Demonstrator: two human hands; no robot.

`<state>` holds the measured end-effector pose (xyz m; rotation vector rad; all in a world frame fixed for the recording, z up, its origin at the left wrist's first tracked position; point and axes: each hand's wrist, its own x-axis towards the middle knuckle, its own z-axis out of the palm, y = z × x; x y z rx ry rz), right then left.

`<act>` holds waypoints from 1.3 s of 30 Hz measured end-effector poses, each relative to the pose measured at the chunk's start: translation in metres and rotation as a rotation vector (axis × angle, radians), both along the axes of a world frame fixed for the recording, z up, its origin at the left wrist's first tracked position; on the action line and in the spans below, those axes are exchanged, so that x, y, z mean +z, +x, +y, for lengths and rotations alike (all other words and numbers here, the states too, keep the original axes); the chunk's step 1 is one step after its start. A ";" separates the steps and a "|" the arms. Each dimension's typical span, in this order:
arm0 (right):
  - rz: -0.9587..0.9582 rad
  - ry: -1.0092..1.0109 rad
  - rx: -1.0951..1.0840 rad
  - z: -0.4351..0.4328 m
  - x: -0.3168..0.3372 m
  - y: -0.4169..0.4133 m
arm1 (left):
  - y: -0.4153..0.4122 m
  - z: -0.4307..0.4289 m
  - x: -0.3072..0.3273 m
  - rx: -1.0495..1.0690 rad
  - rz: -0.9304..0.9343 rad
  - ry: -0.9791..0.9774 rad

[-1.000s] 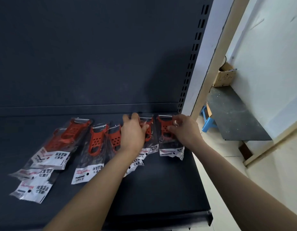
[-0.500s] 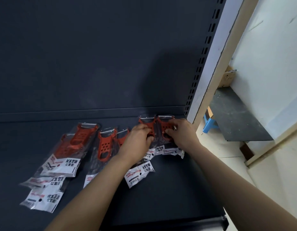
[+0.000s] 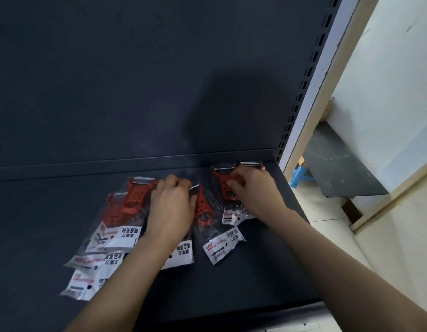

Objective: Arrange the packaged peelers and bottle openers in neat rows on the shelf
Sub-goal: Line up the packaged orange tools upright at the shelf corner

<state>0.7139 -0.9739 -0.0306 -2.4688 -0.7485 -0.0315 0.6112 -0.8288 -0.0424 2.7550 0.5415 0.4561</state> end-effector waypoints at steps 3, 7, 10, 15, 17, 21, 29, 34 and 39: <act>0.034 -0.105 0.097 0.019 0.003 -0.021 | -0.016 0.006 -0.001 0.080 0.129 0.028; 0.012 -0.271 0.145 0.040 -0.002 -0.041 | -0.031 0.010 -0.003 0.089 0.172 -0.013; 0.035 -0.348 0.125 0.052 -0.007 -0.050 | -0.038 0.015 -0.006 0.098 0.172 -0.076; 0.025 -0.353 0.059 0.064 -0.010 -0.060 | -0.042 0.023 -0.006 0.081 0.148 -0.103; 0.062 -0.315 0.033 0.065 -0.007 -0.061 | -0.043 0.024 -0.005 0.092 0.070 -0.153; 0.116 -0.181 -0.043 0.058 0.005 -0.057 | -0.043 0.022 -0.001 0.118 -0.066 -0.213; 0.078 0.063 -0.195 0.016 0.027 -0.030 | -0.008 -0.007 0.009 0.043 -0.182 -0.259; 0.206 0.209 -0.198 -0.002 0.029 -0.016 | 0.008 -0.019 0.008 0.038 -0.173 -0.302; 0.298 0.301 -0.216 -0.005 0.027 0.001 | 0.010 -0.023 0.008 0.068 -0.170 -0.297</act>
